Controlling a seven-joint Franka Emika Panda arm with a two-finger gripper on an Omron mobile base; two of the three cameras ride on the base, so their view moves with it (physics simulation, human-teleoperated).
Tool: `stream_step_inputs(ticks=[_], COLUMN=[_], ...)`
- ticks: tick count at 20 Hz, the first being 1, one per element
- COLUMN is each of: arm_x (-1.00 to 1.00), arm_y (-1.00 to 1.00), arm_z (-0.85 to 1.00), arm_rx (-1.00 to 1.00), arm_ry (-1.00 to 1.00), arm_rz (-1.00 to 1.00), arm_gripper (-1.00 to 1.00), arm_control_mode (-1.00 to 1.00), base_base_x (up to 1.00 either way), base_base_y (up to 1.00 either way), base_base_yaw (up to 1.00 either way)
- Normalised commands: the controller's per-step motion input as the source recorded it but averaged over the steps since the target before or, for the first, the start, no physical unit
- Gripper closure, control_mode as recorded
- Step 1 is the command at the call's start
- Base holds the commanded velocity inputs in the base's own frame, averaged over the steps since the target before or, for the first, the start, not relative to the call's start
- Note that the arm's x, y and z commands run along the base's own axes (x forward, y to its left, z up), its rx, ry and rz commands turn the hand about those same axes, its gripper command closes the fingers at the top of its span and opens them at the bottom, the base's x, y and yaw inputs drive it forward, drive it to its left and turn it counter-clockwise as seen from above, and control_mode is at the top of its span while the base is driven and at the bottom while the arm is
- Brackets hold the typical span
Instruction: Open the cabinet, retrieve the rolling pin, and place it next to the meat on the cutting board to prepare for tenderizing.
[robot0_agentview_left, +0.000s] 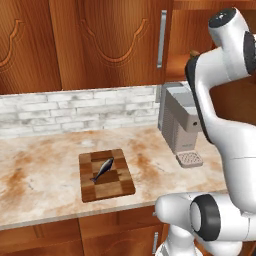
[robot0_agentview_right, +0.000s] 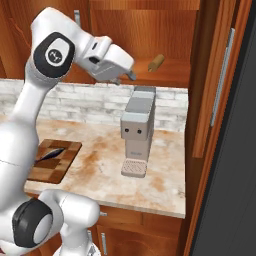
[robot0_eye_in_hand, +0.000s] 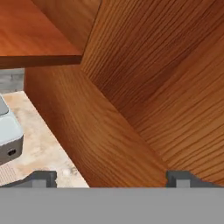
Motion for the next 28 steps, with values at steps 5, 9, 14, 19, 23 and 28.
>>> stream_step_inputs(ticks=[5,9,14,19,23,28], arm_x=[0.06,0.35,0.46,0.51,0.58,0.61], arm_y=[0.03,0.06,0.07,0.01,0.0,0.0], arm_z=[-0.07,-0.06,0.0,0.0,0.0,-0.02], arm_rx=[0.15,0.09,0.16,0.16,0.08,0.0], arm_ry=[-0.21,-0.15,-0.09,-0.06,-0.01,0.0], arm_rz=[0.2,0.17,0.17,0.18,0.21,0.21], arm_gripper=[-1.0,-1.0,-1.0,-1.0,-1.0,-1.0], arm_control_mode=[-1.0,-1.0,-1.0,-1.0,-1.0,-1.0], base_base_x=[0.0,0.0,0.0,0.0,0.0,0.0], base_base_y=[0.0,0.0,0.0,0.0,0.0,0.0], base_base_yaw=[0.0,0.0,0.0,0.0,0.0,0.0])
